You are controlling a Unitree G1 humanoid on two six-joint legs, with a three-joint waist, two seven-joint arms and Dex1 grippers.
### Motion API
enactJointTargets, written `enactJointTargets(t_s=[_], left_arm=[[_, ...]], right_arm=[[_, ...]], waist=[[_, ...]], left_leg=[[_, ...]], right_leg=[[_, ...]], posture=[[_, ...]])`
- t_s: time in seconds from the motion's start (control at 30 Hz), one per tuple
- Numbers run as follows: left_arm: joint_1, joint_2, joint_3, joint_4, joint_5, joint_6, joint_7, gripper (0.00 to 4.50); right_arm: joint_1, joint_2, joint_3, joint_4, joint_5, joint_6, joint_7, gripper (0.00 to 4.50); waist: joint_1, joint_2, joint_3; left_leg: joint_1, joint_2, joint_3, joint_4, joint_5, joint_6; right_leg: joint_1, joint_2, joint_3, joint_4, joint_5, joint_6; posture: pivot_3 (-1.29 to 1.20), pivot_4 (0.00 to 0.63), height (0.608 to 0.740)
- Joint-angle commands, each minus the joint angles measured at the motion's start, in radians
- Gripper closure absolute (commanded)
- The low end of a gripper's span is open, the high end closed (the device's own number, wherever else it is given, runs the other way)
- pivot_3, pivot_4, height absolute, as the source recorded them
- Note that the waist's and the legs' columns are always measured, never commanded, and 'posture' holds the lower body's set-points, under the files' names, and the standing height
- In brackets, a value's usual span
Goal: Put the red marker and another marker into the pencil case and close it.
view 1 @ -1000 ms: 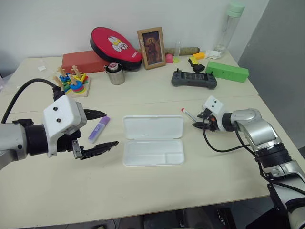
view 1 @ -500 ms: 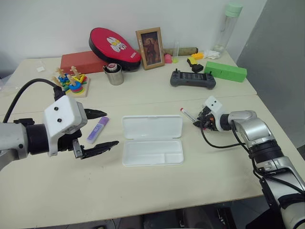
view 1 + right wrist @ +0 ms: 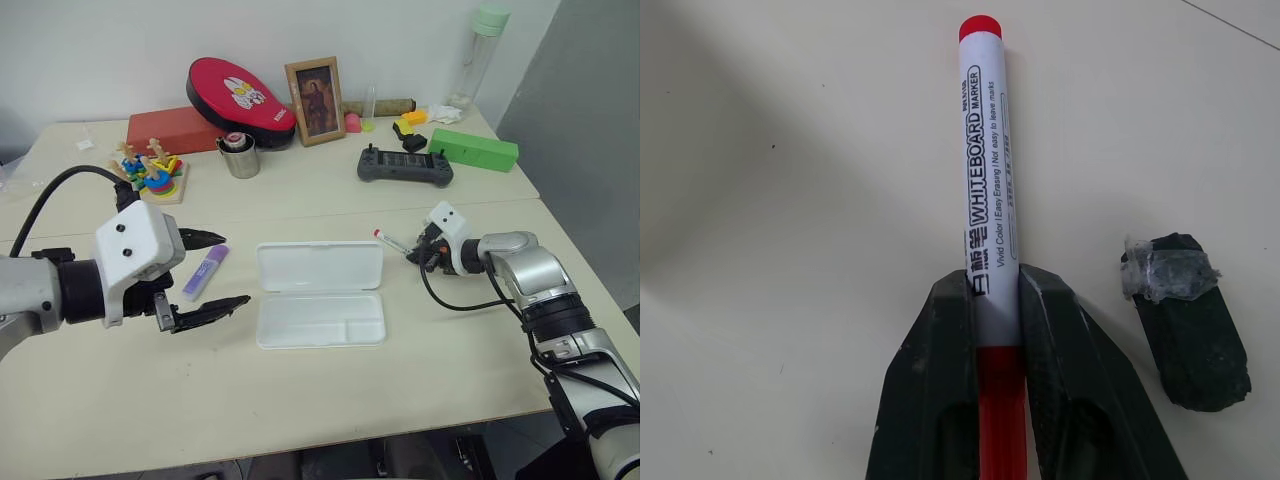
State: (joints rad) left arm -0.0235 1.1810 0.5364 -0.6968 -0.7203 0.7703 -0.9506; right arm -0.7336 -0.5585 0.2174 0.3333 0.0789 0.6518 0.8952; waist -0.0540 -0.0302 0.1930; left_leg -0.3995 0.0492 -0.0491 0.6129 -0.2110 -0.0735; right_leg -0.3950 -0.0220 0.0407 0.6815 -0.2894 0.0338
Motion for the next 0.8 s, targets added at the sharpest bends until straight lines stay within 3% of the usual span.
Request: enactJointTargets(t_s=[0.03,0.3,0.5,0.7,0.8], left_arm=[[-0.017,-0.007,0.014,-0.008,0.004,-0.009,0.015,0.0],[-0.013,-0.022,-0.009,0.006,0.026,-0.026,0.017,0.0],[-0.001,-0.034,-0.035,0.055,0.064,-0.059,-0.001,0.0],[-0.018,-0.037,-0.089,0.116,0.104,-0.101,-0.012,0.0],[-0.029,-0.042,-0.106,0.126,0.107,-0.109,-0.011,0.0]], right_arm=[[-0.002,-0.072,-0.045,-0.117,0.02,0.017,0.039,4.24],[-0.079,-0.159,-0.128,-0.295,0.123,0.087,0.107,4.24],[-0.057,-0.206,-0.136,-0.537,0.282,0.106,0.267,4.24],[-0.024,-0.191,-0.046,-0.691,0.376,0.108,0.354,4.24],[-0.006,-0.153,0.038,-0.682,0.33,0.072,0.33,4.24]], waist=[[0.002,0.0,0.0],[-0.001,0.001,0.001],[0.002,0.002,0.001],[0.004,0.001,0.001],[0.002,0.001,0.001]], left_leg=[[0.0,0.0,0.0,0.0,0.0,0.0],[0.0,0.0,0.0,0.0,0.0,0.0],[-0.001,0.0,0.0,0.0,0.0,0.0],[0.0,0.0,0.0,0.0,0.0,0.0],[0.0,0.0,0.0,0.0,0.0,0.0]], right_leg=[[0.0,0.0,0.0,0.0,0.0,0.0],[-0.001,0.0,0.0,0.0,0.0,0.0],[-0.001,0.0,0.0,0.0,0.0,0.0],[0.0,0.0,0.0,0.0,0.0,0.0],[0.0,0.0,0.0,0.0,0.0,0.0]], posture=[[0.0,0.15,0.74],[0.0,0.15,0.74],[0.0,0.15,0.74],[0.0,0.15,0.74],[0.0,0.15,0.74]])
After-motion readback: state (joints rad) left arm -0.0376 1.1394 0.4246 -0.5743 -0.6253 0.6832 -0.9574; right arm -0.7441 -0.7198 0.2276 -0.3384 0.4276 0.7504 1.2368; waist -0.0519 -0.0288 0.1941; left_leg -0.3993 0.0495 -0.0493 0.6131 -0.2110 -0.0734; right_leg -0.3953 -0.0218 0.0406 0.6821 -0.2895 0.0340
